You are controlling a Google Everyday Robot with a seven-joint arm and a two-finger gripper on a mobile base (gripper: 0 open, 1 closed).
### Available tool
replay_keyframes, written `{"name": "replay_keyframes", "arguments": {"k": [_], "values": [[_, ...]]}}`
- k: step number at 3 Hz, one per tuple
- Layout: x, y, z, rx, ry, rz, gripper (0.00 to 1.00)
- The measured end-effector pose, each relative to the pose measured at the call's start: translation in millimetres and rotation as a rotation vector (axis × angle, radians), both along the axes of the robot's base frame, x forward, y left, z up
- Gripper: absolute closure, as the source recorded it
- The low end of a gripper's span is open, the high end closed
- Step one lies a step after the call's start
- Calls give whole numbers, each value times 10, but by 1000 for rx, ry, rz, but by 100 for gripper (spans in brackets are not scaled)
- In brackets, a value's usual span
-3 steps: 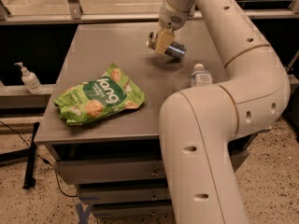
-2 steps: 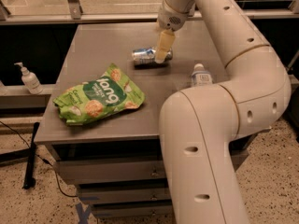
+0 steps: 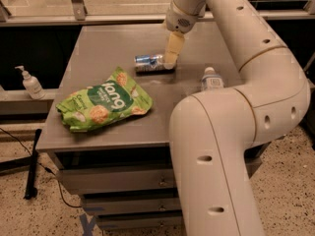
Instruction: Knock redbull can over
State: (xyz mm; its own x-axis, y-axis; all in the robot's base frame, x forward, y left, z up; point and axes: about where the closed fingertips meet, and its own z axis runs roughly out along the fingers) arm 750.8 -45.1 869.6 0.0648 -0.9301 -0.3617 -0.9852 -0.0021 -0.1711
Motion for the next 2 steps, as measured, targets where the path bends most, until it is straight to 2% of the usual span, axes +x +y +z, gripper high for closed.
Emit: {"name": "replay_keyframes", "arguments": {"k": [1, 2], "values": [[1, -231, 197, 111, -42, -74, 0], [-58, -802, 503, 295, -129, -205, 0]]}}
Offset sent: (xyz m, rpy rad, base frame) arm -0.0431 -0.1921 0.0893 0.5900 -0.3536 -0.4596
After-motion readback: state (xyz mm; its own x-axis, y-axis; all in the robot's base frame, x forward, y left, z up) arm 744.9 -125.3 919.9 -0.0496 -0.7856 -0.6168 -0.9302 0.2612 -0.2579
